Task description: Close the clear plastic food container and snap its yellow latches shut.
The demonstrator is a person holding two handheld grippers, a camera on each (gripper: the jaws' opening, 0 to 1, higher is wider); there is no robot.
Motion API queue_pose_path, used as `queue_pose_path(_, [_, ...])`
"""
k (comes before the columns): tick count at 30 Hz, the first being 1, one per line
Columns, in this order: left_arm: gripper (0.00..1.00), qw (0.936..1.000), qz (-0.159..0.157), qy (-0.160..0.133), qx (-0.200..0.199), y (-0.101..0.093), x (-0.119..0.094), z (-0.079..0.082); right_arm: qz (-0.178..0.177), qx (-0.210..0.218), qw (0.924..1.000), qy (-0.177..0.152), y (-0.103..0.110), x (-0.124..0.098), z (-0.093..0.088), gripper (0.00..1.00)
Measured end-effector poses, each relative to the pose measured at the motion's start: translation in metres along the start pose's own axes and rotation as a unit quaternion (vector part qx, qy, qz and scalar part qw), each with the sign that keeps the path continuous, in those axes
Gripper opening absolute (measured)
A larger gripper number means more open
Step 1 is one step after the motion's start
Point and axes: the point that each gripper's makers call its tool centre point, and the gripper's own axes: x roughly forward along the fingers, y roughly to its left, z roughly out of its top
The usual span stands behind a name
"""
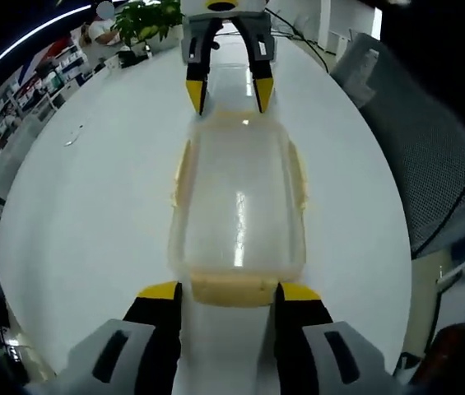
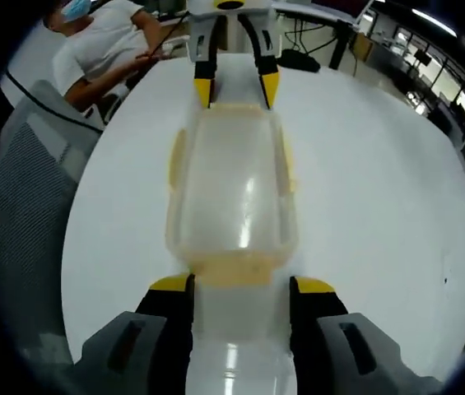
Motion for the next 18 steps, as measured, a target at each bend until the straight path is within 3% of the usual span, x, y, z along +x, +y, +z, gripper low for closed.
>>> queue_pose_path(3, [0.34,0.9999,-0.016,0.003,0.004,-0.004,0.001,0.000,0.008,-0.007,0.9999,0.000,0.004,0.000,0.000,0.40])
queue_pose_path(18, [0.33,0.9997,-0.023,0.004,-0.008,0.009,0.009,-0.014,0.033,-0.016,0.9993,0.000,0.011,0.003,0.001,0.40])
